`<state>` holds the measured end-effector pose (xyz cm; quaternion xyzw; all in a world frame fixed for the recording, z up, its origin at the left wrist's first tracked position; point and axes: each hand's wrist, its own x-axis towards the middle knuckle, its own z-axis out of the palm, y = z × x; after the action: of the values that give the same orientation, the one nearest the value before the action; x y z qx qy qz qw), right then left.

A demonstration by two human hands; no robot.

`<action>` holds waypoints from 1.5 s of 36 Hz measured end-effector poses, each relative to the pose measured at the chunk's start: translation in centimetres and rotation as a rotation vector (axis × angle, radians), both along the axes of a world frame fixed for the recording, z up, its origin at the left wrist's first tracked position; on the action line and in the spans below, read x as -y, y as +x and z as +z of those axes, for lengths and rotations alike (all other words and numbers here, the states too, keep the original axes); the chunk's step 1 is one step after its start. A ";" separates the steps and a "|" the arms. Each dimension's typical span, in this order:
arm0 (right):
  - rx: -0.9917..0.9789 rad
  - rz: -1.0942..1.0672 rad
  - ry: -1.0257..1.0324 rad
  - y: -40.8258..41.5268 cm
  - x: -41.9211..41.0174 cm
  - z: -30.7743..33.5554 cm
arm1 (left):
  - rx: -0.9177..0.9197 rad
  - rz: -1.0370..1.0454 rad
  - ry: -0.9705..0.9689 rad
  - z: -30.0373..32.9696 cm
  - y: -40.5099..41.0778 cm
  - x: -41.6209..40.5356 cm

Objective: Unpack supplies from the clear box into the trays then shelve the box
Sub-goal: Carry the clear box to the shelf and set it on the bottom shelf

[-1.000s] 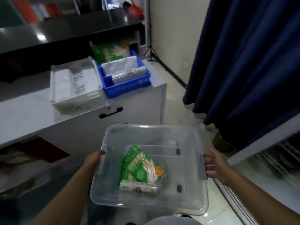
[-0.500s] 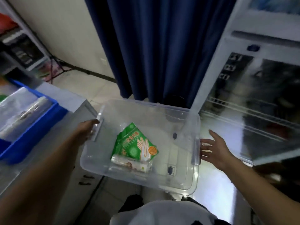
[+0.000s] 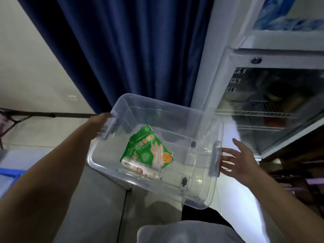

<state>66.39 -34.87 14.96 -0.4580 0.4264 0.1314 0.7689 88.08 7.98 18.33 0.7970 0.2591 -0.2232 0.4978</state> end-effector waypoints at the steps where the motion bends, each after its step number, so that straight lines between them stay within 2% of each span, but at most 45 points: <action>1: 0.004 -0.005 0.010 0.6 -0.5 0.1 | 0.002 -0.004 0.005 0.2 1.1 -0.3; 8: 0.002 -0.002 0.045 6.7 -3.9 -1.5 | -0.009 0.021 0.076 -1.0 8.4 -3.7; 13: -0.020 0.048 0.073 14.3 -6.1 -3.6 | -0.025 0.127 0.149 -2.0 12.9 -7.5; 19: -0.062 0.236 0.074 25.1 -9.1 -4.4 | -0.071 0.303 0.211 -0.9 16.6 -12.3; 27: -0.051 0.431 -0.015 37.6 -15.5 -4.4 | 0.002 0.560 0.293 -0.1 18.6 -19.1; 33: -0.066 0.595 -0.088 46.5 -24.0 -3.6 | -0.049 0.659 0.233 -1.1 19.6 -26.7; 40: -0.069 0.731 -0.182 54.8 -36.4 -2.7 | -0.202 0.624 0.063 -1.9 24.1 -37.6; 45: -0.024 0.859 -0.217 58.7 -46.7 -0.7 | -0.175 0.719 0.043 -2.0 26.8 -45.3; 54: 0.048 0.927 -0.073 65.5 -61.6 1.1 | -0.047 0.929 0.149 0.1 31.5 -57.6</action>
<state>131.86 26.76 16.11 -0.6300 0.1631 0.4354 0.6220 119.54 65.58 18.38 0.6249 0.6150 0.0243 0.4803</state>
